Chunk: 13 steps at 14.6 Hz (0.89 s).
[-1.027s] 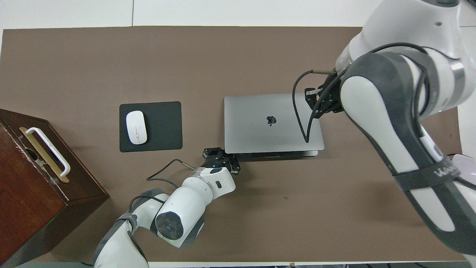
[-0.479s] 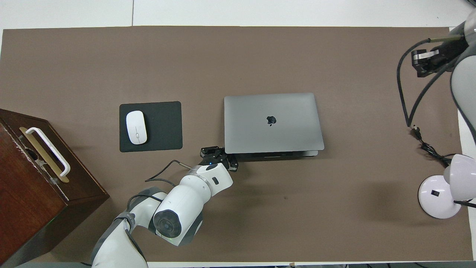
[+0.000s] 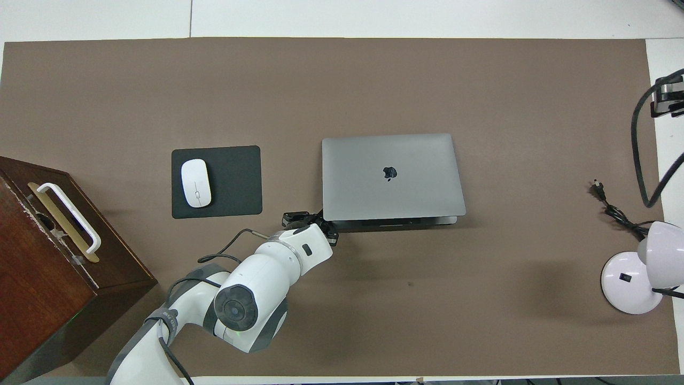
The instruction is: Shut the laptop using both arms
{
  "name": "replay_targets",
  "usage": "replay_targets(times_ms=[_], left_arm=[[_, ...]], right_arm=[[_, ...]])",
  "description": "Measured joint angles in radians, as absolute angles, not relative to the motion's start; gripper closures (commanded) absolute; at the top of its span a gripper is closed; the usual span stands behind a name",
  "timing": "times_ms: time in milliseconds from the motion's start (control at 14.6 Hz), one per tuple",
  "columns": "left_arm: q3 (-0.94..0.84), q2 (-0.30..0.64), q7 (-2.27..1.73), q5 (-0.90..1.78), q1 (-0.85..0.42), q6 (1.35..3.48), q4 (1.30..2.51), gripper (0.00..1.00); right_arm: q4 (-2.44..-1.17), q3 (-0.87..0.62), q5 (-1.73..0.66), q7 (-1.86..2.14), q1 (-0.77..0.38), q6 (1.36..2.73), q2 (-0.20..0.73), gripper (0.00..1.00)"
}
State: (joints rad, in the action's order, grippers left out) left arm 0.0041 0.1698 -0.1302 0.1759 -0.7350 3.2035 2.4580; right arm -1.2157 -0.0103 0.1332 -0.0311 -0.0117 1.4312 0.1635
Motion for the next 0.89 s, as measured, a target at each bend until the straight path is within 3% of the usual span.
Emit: replay_targets(times_ms=[205, 548, 890], left_arm=[[0.004, 0.106, -0.131, 0.176, -0.73, 3.089, 2.458, 1.0], [0.01, -0.013, -0.131, 0.176, -0.708, 2.856, 2.456, 1.0], [0.017, -0.084, -0.132, 0.176, -0.683, 2.704, 2.442, 1.0]], right_arm=[[-1.308, -0.001, 0.091, -0.031, -0.012, 1.409, 0.103, 0.0], [-1.499, 0.051, 0.046, -0.031, -0.01, 1.507, 0.027, 0.0], [-1.527, 0.099, -0.019, -0.051, -0.019, 1.515, 0.011, 0.0]])
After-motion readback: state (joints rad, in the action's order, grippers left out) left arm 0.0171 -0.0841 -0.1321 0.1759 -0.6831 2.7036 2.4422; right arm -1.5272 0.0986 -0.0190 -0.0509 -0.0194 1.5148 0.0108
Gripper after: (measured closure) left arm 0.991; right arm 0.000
